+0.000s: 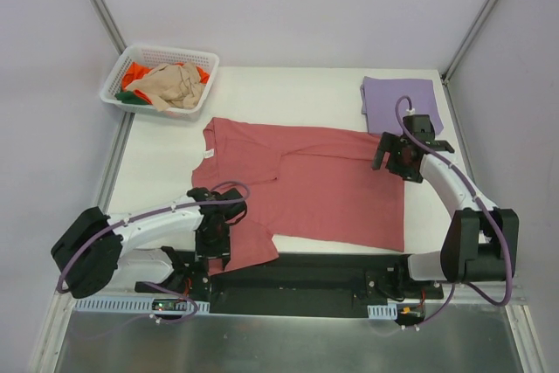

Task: Fold and stack the t-shirts
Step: Grap the side of the flattened tshirt closest away from the robot with both arms

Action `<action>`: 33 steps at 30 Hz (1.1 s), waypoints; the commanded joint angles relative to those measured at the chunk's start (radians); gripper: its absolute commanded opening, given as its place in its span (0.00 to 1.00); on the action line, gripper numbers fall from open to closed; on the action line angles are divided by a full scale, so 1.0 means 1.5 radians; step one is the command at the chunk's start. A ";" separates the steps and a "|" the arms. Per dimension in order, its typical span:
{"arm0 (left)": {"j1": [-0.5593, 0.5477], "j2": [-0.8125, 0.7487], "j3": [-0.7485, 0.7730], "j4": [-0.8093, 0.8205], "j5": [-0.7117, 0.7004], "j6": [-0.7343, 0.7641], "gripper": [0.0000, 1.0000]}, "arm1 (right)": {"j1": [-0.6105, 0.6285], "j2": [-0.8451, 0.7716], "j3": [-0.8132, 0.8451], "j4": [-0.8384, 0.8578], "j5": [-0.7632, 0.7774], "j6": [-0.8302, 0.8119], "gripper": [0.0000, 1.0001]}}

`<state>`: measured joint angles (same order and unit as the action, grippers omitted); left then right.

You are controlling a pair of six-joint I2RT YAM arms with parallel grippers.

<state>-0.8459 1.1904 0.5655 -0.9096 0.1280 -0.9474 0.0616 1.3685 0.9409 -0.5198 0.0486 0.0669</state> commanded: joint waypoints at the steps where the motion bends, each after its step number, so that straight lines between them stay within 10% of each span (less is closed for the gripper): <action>1: -0.012 0.041 0.034 -0.025 -0.055 -0.009 0.39 | 0.000 -0.029 -0.011 0.007 0.007 0.000 0.96; 7: -0.033 0.076 0.028 -0.011 -0.037 -0.006 0.00 | -0.002 -0.064 -0.034 0.006 0.035 0.017 0.96; 33: 0.075 0.107 0.312 0.263 -0.164 0.180 0.00 | -0.039 -0.368 -0.271 -0.241 -0.177 0.225 0.98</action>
<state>-0.7582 1.3289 0.9794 -0.5938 -0.0902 -0.7372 0.0086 0.8547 0.5739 -0.8093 -0.1390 0.3386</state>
